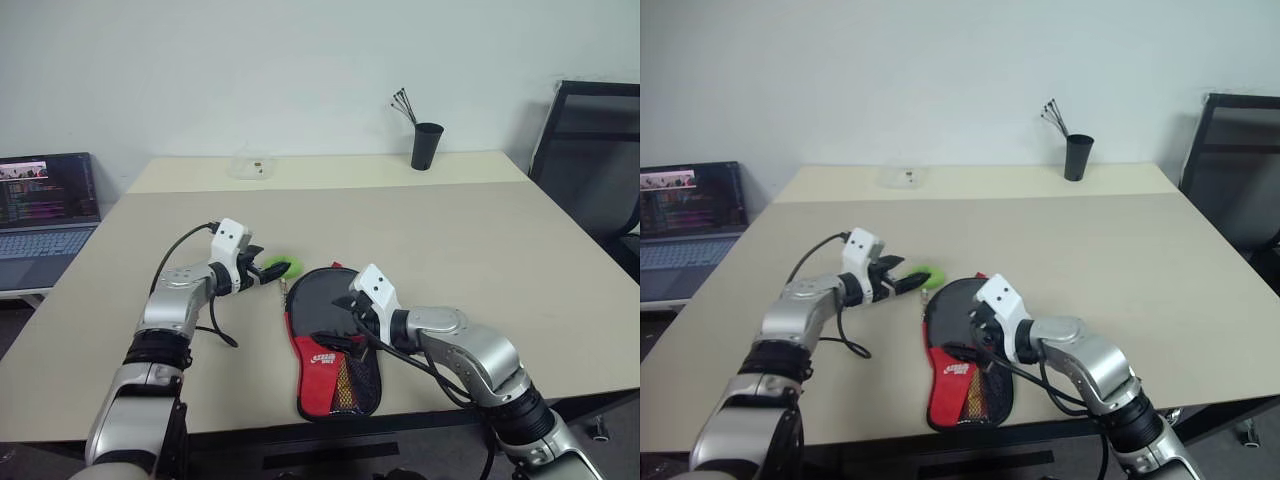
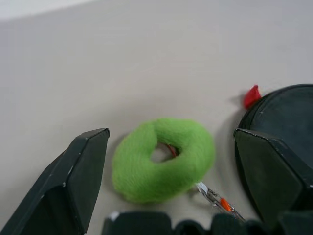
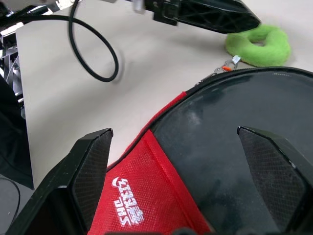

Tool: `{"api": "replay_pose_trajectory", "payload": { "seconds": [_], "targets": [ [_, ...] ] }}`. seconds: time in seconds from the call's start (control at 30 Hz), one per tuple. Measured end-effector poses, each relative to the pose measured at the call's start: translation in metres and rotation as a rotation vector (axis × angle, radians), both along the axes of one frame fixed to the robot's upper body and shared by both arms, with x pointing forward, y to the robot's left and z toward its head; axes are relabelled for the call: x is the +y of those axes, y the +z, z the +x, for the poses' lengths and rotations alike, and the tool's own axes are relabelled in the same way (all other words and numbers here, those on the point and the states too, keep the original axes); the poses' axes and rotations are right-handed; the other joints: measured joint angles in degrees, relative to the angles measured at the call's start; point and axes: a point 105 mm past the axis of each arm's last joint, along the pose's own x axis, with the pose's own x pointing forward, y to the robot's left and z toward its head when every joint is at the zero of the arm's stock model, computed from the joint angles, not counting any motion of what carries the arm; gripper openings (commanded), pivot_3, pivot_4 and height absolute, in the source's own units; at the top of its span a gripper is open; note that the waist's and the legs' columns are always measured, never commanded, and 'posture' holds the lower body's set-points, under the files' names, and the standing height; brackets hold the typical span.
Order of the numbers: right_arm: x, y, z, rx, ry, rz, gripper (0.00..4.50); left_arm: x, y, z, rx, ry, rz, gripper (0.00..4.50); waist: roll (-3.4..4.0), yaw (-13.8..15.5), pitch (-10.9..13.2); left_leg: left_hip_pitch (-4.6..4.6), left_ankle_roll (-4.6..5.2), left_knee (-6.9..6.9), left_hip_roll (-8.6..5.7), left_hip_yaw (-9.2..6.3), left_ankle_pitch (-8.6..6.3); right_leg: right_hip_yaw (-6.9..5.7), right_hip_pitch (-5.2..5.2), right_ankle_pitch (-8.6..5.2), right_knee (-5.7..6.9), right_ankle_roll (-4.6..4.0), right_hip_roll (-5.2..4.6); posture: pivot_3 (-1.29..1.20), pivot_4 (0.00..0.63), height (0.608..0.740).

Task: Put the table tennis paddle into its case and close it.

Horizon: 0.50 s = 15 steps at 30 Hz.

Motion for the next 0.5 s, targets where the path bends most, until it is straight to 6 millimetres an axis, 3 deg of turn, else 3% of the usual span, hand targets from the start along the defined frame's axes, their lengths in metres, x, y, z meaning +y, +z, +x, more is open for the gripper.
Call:
{"api": "replay_pose_trajectory", "payload": {
  "seconds": [0.27,0.5],
  "targets": [
    [0.002,0.002,0.002,-0.022,-0.011,0.005,4.5,-0.01,-0.027,0.02,0.135,0.082,0.007,4.45,-0.02,0.1,0.0,-0.01,0.0,0.07,-0.02,0.13,-0.01,-0.05,-0.01,0.0,0.03,0.0,0.12,0.0,0.15,0.74],
    [0.004,0.002,0.003,-0.025,-0.024,0.009,4.5,-0.014,-0.029,0.024,0.133,0.083,0.039,4.45,-0.04,0.2,0.0,0.0,-0.01,0.25,0.03,0.12,-0.01,-0.06,0.03,0.0,0.17,0.0,0.12,0.0,0.15,0.74]
  ]
}}
